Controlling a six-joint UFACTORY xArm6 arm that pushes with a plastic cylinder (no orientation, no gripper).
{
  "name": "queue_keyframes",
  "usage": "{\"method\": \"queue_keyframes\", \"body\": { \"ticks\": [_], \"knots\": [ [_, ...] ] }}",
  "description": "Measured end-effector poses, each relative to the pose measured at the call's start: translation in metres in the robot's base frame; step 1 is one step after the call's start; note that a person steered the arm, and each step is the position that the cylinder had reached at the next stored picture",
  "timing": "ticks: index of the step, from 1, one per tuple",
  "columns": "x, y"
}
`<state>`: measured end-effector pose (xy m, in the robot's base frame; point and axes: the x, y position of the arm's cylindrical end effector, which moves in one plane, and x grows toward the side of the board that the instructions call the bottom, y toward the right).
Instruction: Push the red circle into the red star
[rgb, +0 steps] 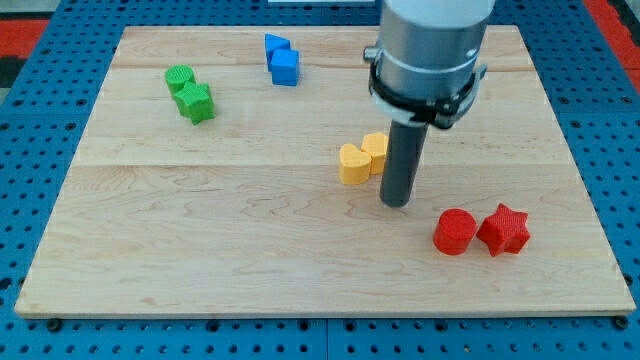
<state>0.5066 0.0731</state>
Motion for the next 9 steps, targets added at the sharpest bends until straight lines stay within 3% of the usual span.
{"method": "queue_keyframes", "body": {
  "ticks": [2, 3, 5, 9],
  "knots": [
    [0.059, 0.014],
    [0.059, 0.032],
    [0.019, 0.032],
    [-0.014, 0.048]
  ]
}}
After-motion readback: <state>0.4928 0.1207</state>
